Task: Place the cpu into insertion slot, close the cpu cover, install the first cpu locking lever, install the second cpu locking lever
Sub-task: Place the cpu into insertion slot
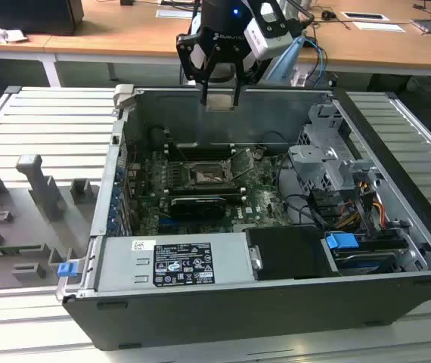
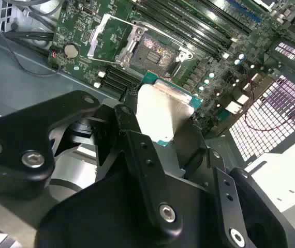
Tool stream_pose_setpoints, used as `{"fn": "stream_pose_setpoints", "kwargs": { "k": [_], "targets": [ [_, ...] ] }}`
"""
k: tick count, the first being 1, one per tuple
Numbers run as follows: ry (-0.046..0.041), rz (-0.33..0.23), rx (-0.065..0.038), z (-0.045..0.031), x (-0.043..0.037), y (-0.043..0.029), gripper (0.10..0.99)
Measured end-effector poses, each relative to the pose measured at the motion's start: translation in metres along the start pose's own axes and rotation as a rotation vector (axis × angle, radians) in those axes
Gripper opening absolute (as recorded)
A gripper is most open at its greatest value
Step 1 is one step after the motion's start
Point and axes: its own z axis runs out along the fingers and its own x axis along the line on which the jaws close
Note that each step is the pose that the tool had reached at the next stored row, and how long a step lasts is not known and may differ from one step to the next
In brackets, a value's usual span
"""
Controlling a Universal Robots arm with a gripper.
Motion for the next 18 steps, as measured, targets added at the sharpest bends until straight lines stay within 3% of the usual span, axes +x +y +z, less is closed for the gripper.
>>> {"fn": "stream_pose_setpoints", "kwargs": {
  "k": [8, 14, 18],
  "targets": [
    [-0.0026, 0.03, 0.0, 0.0045, -0.0001, -0.0004, 0.525],
    [-0.0116, 0.131, -0.002, 0.0064, -0.0001, -0.0006, 0.525],
    [-0.0136, 0.152, -0.002, 0.0067, -0.0001, -0.0006, 0.525]
  ]
}}
